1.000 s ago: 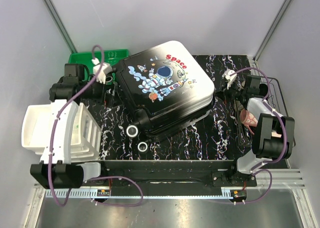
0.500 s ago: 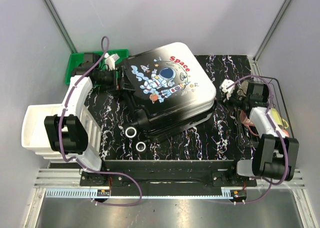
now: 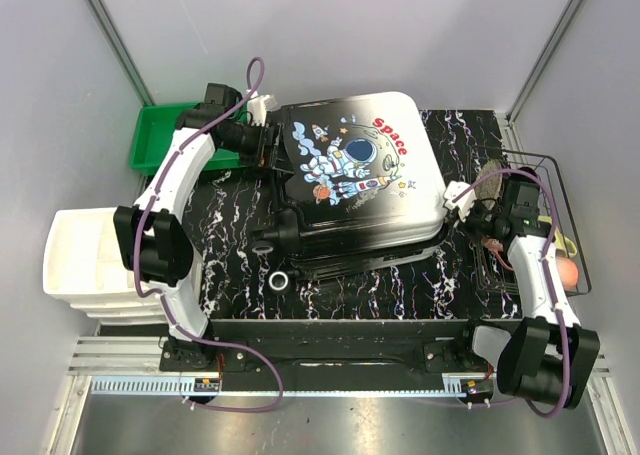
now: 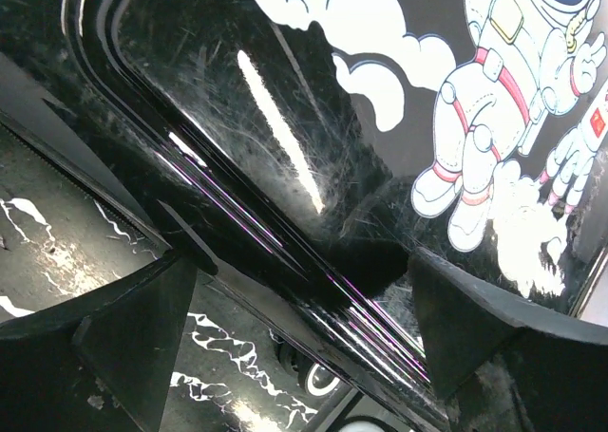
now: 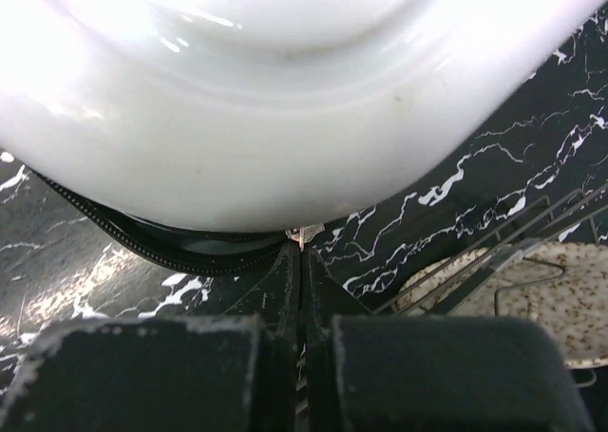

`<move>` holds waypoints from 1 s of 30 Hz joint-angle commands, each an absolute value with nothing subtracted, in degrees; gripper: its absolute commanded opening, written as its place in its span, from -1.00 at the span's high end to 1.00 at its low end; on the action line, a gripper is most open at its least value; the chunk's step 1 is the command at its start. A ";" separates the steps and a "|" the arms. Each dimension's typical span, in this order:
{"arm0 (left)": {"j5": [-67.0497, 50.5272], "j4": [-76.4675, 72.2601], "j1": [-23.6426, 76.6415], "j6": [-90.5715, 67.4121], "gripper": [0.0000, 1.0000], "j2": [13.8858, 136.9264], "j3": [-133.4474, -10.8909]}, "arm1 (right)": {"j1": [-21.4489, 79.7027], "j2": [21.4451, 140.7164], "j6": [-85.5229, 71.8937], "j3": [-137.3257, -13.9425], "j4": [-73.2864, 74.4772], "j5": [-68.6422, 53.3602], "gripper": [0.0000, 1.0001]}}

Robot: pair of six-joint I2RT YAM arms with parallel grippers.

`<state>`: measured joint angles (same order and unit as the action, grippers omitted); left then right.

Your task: Open, take out, and arrange the luggage

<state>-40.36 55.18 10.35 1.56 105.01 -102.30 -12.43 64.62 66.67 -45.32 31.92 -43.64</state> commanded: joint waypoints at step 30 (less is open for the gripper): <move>-40.70 57.39 1.50 5.80 -0.98 78.66 -87.28 | -7.90 69.32 57.83 -51.93 29.80 -55.99 1.00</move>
